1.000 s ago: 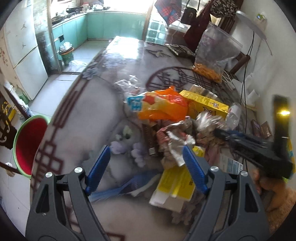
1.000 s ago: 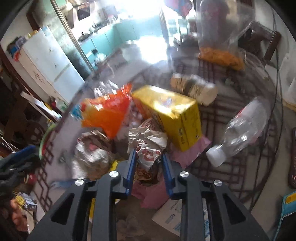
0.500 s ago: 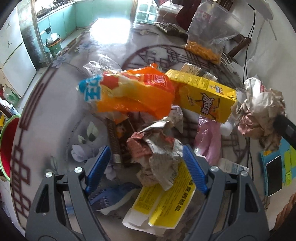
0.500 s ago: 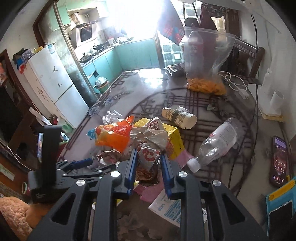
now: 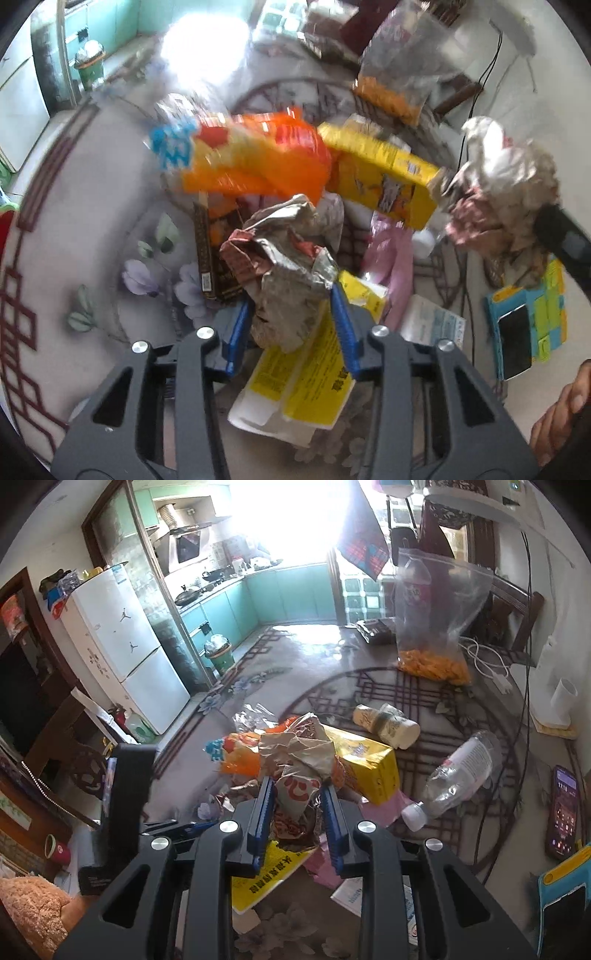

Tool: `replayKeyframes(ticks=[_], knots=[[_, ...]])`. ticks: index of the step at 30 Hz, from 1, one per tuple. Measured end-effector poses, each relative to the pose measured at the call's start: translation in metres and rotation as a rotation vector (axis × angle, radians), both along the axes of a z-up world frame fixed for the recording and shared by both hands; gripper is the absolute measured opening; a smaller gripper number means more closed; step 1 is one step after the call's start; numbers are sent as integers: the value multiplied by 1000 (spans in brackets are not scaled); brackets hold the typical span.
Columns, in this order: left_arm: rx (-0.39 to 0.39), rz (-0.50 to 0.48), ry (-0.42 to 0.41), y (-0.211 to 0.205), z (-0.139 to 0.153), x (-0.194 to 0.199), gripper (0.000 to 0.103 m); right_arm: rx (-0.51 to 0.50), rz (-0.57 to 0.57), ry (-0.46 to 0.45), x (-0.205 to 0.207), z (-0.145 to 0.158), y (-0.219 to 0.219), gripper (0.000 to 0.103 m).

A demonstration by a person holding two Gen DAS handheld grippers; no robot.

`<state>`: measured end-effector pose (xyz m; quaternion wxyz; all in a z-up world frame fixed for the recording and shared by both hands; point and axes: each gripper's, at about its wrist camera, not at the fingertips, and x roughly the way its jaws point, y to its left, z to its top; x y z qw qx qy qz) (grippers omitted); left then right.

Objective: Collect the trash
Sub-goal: 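Grasp a crumpled foil wrapper with the right tool while the left tool grasps another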

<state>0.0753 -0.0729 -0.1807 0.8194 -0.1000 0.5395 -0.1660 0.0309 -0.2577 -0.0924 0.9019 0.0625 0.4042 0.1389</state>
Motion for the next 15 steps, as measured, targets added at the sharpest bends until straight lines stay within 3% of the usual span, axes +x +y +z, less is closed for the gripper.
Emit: replayKeyframes(ticks=[10, 15], knots=[[45, 140, -230, 71, 76, -29, 40, 26, 25, -85, -2, 28, 33, 26], [80, 188, -301, 107, 96, -34, 40, 17, 10, -105, -3, 36, 54, 26]])
